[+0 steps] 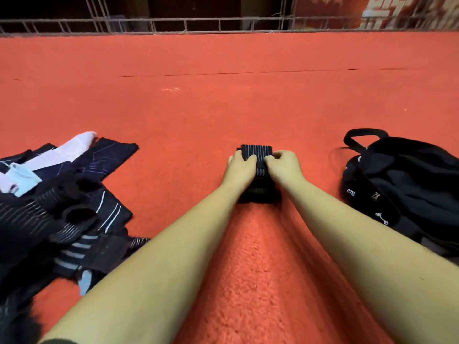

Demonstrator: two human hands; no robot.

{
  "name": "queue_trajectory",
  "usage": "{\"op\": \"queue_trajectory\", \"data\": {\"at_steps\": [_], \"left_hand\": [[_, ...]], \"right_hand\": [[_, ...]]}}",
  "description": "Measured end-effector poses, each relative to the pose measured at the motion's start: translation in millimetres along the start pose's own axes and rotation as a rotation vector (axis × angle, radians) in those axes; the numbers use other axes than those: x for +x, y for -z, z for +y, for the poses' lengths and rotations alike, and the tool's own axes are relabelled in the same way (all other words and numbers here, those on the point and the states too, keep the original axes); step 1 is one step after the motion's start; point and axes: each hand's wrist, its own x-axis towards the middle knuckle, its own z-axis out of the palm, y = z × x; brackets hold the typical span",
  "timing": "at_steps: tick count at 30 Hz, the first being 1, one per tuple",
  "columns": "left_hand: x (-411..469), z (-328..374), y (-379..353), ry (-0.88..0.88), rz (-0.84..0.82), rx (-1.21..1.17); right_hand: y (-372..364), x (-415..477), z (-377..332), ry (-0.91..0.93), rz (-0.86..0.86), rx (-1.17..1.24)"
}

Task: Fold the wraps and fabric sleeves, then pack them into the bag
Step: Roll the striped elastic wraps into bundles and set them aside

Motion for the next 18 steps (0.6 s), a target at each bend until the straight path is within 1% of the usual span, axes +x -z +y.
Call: {"op": "queue_trajectory", "data": {"at_steps": [4, 7, 11, 14, 16, 18], "left_hand": [[-3, -24, -11, 0.031, -0.001, -0.193], [-10, -35, -13, 0.018, -0.008, -0.283], [-17, -36, -11, 0.012, -0.032, -0.264], [-25, -21, 2, 0.072, -0.017, -0.175], [-30, -11, 21, 0.116, 0.015, -0.103], [-36, -6, 50, 0.092, 0.041, -0.073]], "right_hand": [[-16, -6, 16, 0.002, -0.056, 0.101], [-20, -14, 21, 0.053, -0.065, 0.076], [-19, -20, 22, 0.106, -0.094, -0.073], [-5, -25, 5, 0.100, -0.137, -0.114], [8, -32, -12, 0.106, -0.099, -0.170], [17, -43, -30, 0.134, -0.026, -0.193]]}}
